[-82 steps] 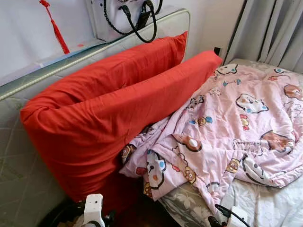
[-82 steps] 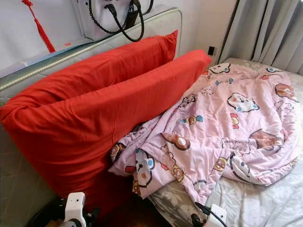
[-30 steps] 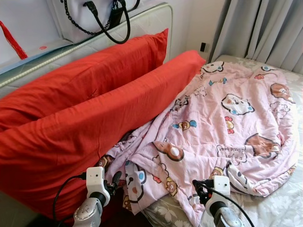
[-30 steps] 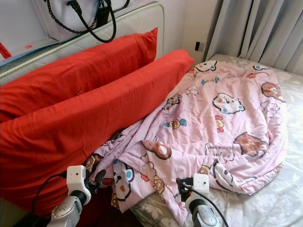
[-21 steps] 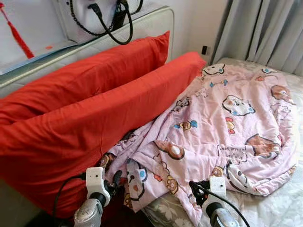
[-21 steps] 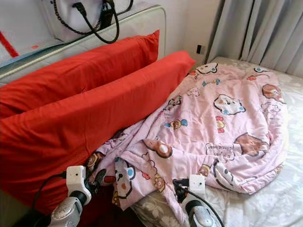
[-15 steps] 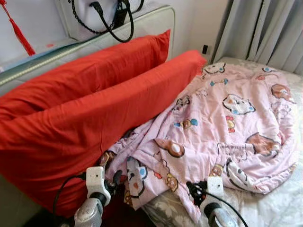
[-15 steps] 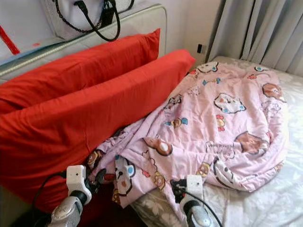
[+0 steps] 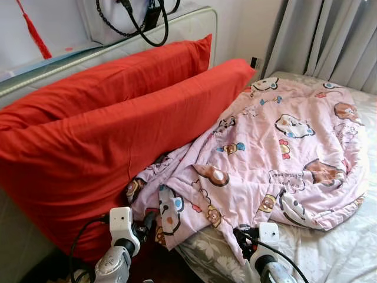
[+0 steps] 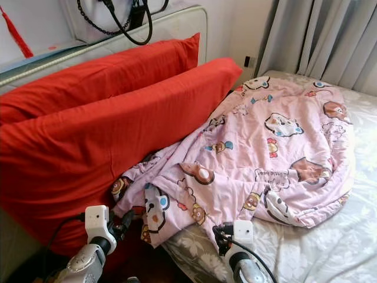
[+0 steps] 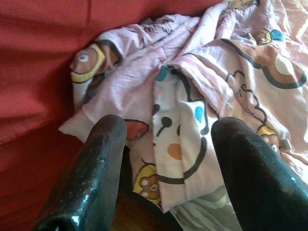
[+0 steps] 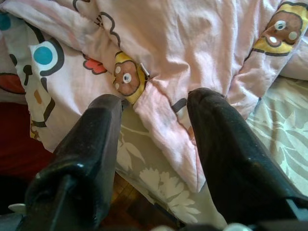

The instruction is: Clean up the room

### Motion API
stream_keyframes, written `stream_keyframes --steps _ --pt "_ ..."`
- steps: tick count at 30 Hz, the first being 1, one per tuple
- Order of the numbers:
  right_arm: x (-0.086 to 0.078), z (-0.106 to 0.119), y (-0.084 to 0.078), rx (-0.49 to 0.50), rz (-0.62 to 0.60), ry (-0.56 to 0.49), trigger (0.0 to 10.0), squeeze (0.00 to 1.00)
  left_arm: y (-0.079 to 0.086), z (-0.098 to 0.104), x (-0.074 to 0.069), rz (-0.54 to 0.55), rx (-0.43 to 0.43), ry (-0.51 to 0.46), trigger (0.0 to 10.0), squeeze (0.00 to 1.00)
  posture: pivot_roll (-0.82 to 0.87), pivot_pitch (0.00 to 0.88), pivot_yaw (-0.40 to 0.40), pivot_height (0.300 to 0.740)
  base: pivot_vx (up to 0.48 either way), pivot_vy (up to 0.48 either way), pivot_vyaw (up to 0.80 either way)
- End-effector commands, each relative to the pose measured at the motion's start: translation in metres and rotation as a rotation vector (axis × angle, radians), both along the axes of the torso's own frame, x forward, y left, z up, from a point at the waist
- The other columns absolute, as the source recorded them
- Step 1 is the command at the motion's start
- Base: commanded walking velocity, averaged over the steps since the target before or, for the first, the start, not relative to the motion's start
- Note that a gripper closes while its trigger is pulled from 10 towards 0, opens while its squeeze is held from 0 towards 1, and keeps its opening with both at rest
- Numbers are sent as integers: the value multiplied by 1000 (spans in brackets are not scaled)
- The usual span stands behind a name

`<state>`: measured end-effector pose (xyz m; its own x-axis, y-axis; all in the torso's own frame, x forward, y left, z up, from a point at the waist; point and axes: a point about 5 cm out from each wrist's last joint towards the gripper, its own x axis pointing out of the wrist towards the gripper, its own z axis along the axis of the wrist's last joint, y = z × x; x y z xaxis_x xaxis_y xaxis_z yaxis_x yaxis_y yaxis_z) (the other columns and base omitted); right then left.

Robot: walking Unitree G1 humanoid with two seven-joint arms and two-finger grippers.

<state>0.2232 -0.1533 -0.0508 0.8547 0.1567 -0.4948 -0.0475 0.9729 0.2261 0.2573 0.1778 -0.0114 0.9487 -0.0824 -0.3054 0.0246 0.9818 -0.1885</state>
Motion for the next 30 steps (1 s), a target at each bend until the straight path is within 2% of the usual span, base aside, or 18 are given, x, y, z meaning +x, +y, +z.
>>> stream_keyframes --steps 1,14,19,30 --pt "-1 -2 2 9 3 16 10000 0 3 0 -1 4 13 5 10000 0 79 67 14 670 0 0 0" --pt "-6 -7 -4 14 -28 68 10000 0 0 0 2 0 0 20 10000 0 80 73 14 670 0 0 0" --pt "-7 -8 -5 15 -34 76 10000 0 -1 0 2 0 -2 16 10000 0 82 75 13 670 0 454 0" --pt "-13 -13 -9 11 -65 127 10000 0 0 1 2 -9 4 12 10000 0 87 78 14 670 0 0 0"
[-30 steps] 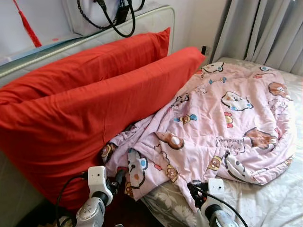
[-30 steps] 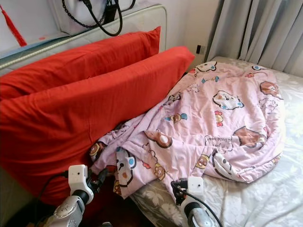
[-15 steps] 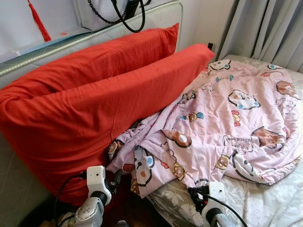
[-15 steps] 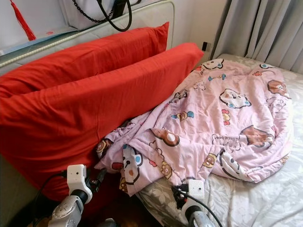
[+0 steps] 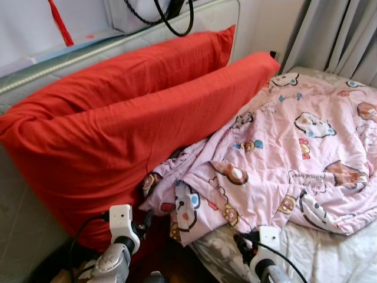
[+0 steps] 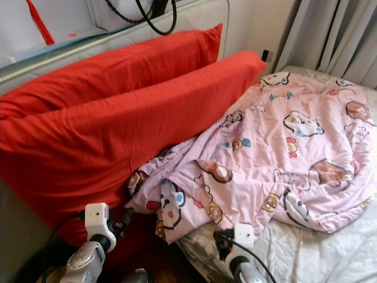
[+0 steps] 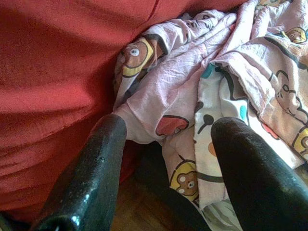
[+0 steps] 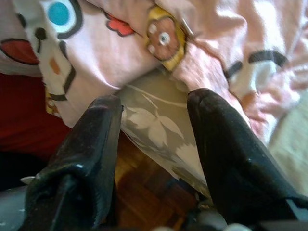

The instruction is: Clean up the room

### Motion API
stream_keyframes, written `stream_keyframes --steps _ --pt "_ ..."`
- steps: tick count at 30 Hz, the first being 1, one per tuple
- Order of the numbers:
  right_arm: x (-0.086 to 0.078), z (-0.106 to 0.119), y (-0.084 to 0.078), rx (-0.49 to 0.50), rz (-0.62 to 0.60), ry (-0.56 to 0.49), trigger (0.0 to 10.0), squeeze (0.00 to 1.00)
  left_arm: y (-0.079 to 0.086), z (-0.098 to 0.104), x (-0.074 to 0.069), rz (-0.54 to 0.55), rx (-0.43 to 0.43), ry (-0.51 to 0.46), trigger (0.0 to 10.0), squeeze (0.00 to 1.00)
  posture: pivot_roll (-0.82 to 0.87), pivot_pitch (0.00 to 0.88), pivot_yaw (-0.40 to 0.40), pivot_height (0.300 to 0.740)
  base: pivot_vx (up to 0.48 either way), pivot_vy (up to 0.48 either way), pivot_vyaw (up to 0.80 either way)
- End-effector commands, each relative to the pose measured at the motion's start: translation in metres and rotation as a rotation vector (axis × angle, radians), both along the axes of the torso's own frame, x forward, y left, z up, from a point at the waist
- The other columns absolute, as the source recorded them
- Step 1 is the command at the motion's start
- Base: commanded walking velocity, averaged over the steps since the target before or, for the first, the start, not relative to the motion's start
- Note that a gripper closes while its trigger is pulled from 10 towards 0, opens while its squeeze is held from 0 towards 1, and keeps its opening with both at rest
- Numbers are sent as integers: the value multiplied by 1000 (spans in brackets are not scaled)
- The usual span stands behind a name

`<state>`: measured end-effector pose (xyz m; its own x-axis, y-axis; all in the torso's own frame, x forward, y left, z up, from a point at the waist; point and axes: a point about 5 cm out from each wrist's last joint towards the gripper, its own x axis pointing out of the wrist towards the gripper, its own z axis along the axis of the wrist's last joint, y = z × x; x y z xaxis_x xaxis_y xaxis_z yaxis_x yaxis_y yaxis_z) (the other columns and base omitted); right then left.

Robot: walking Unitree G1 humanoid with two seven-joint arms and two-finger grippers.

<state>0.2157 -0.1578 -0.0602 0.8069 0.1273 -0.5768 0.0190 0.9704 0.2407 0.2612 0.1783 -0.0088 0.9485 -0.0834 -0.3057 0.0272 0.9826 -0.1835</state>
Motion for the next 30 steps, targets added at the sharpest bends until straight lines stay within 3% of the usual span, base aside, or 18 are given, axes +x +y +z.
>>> stream_keyframes --steps 1,8,16,30 --pt "-6 -4 -5 -2 -24 29 10000 0 0 -2 -2 -6 0 13 10000 0 87 77 15 670 0 0 0" --pt "0 -1 -12 -24 -55 35 10000 0 1 -3 -2 -5 -1 14 10000 0 86 77 16 670 0 0 0" --pt "7 4 -18 -33 -66 0 10000 0 -1 -3 -2 -10 -2 16 10000 0 89 75 13 630 0 0 0" --pt "15 10 -11 -24 -53 -37 10000 0 0 -3 -1 -15 -3 12 10000 0 90 72 11 630 0 0 0"
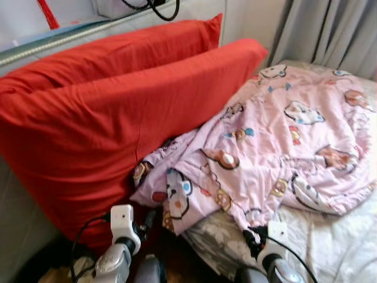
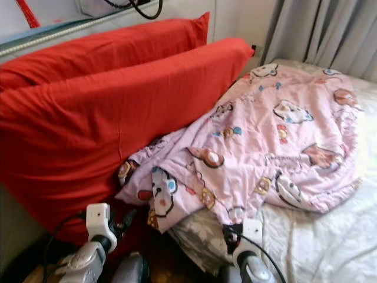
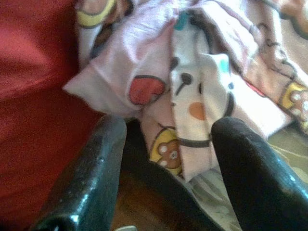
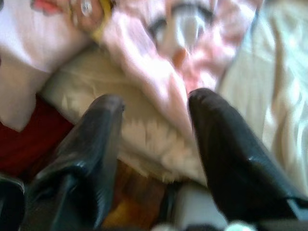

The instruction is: Clean up the room

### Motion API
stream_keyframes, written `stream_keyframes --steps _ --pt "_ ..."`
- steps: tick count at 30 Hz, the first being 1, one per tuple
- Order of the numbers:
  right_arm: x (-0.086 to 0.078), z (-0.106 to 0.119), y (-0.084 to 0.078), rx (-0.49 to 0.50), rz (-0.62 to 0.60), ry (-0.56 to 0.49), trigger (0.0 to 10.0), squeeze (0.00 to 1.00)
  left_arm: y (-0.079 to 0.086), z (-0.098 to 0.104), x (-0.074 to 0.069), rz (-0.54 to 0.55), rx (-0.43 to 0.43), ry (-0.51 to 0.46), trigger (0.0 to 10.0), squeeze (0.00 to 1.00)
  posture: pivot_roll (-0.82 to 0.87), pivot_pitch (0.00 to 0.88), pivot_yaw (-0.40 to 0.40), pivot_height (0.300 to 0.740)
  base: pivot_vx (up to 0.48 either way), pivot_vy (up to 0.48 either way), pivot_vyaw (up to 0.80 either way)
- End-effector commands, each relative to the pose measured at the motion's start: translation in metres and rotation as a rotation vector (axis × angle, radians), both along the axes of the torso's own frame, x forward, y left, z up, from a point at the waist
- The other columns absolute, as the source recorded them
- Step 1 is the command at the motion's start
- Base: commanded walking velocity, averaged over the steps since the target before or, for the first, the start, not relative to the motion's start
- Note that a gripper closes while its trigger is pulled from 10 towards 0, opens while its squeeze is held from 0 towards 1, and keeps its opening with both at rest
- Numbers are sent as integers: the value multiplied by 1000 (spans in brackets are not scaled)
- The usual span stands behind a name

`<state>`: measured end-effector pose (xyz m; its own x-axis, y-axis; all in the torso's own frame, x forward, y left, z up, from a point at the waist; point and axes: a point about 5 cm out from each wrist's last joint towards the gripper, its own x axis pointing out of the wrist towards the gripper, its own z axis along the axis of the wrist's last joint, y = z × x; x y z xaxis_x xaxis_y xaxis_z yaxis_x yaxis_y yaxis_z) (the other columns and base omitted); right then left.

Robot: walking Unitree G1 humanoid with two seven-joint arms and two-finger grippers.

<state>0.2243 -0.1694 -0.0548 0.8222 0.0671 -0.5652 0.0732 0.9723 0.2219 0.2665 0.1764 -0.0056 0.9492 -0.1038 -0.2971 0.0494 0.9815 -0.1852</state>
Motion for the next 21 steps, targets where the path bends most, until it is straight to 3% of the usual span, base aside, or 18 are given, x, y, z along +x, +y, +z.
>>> stream_keyframes --steps 1,21 --pt "7 5 1 -4 9 -22 10000 0 1 -6 -7 4 1 23 10000 0 90 72 11 630 0 0 0" --pt "20 15 5 -4 5 -97 10000 0 0 -4 -6 4 -5 10 10000 0 90 70 11 630 0 0 0"
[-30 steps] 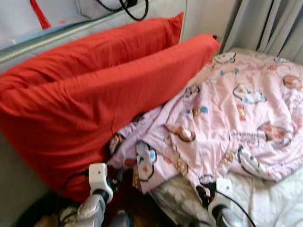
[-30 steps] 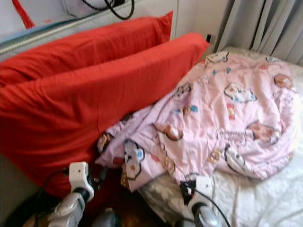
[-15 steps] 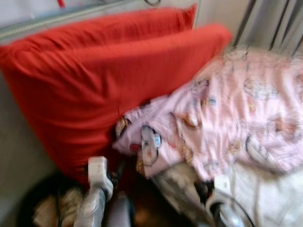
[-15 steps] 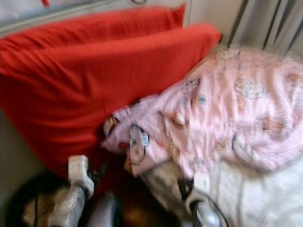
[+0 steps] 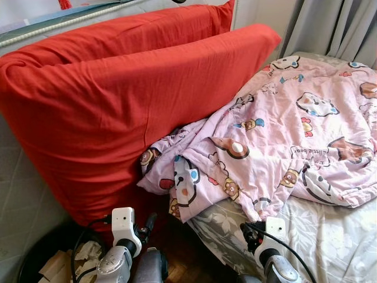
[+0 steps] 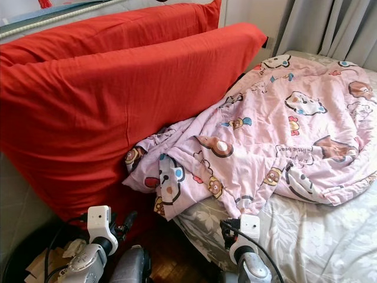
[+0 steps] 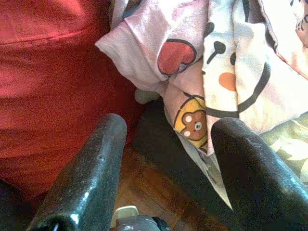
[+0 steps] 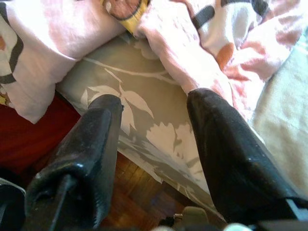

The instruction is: Clean up the room

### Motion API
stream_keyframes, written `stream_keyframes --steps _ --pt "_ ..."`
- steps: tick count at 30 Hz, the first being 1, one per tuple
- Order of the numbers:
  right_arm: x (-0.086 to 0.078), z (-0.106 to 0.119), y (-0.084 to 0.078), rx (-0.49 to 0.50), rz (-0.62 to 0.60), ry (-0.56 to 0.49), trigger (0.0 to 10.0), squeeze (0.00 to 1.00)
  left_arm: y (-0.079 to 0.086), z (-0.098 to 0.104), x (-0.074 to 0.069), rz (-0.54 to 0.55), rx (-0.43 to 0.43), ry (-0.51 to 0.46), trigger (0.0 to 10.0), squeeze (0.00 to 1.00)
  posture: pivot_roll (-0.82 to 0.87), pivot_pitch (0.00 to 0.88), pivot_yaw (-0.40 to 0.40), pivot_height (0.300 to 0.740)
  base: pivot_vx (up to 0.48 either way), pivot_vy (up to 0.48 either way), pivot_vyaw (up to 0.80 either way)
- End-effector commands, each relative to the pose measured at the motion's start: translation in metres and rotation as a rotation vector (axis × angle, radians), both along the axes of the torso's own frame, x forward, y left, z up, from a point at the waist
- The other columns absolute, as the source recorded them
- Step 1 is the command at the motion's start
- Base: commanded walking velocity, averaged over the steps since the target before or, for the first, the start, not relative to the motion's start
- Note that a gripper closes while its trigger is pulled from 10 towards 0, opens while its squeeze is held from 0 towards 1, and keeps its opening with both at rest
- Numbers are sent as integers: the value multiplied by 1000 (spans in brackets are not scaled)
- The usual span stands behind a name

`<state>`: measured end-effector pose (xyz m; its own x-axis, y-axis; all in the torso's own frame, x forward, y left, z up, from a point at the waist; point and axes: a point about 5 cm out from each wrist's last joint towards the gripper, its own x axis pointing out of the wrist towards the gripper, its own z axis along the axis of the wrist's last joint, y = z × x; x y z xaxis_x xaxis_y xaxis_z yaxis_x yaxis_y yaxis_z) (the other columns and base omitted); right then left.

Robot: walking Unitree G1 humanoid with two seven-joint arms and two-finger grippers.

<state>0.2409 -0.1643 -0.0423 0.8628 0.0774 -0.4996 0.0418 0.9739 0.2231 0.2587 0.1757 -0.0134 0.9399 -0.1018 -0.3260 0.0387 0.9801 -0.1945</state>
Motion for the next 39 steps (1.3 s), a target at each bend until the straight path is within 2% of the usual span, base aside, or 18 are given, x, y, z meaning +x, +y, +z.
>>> stream_keyframes --steps 1,18,23,24,25,26,27,31,33,39 --pt "4 4 0 -1 -7 -23 10000 0 1 4 2 0 2 -23 10000 0 90 70 11 630 0 0 0" --pt "9 7 1 -23 -16 -36 10000 0 2 4 1 -1 16 -24 10000 0 90 79 10 630 303 0 0" --pt "9 6 3 -54 10 -16 10000 0 3 3 0 2 35 -18 10000 0 90 85 12 630 0 0 0" --pt "9 6 3 -54 11 -16 10000 259 3 3 0 2 35 -19 10000 0 91 86 12 630 0 0 0" --pt "10 6 4 -55 15 -13 10000 906 3 3 0 2 34 -21 10000 0 92 88 12 630 0 0 0" --pt "10 6 4 -55 15 -13 10000 906 3 3 0 2 34 -21 10000 0 92 88 12 630 0 0 0" --pt "10 6 5 -69 26 -11 10000 1000 3 3 0 1 33 -22 10000 0 93 92 12 630 0 0 0" --pt "10 5 5 -105 53 2 10000 1000 2 3 -1 -2 34 -20 10000 0 93 102 14 630 0 0 0" --pt "11 5 5 -159 89 14 10000 1000 0 2 -4 -7 32 -21 10000 0 102 120 15 630 0 0 0" --pt "18 10 4 -177 101 3 10000 1000 1 1 -9 -8 31 -29 10000 0 116 150 16 630 0 0 0"
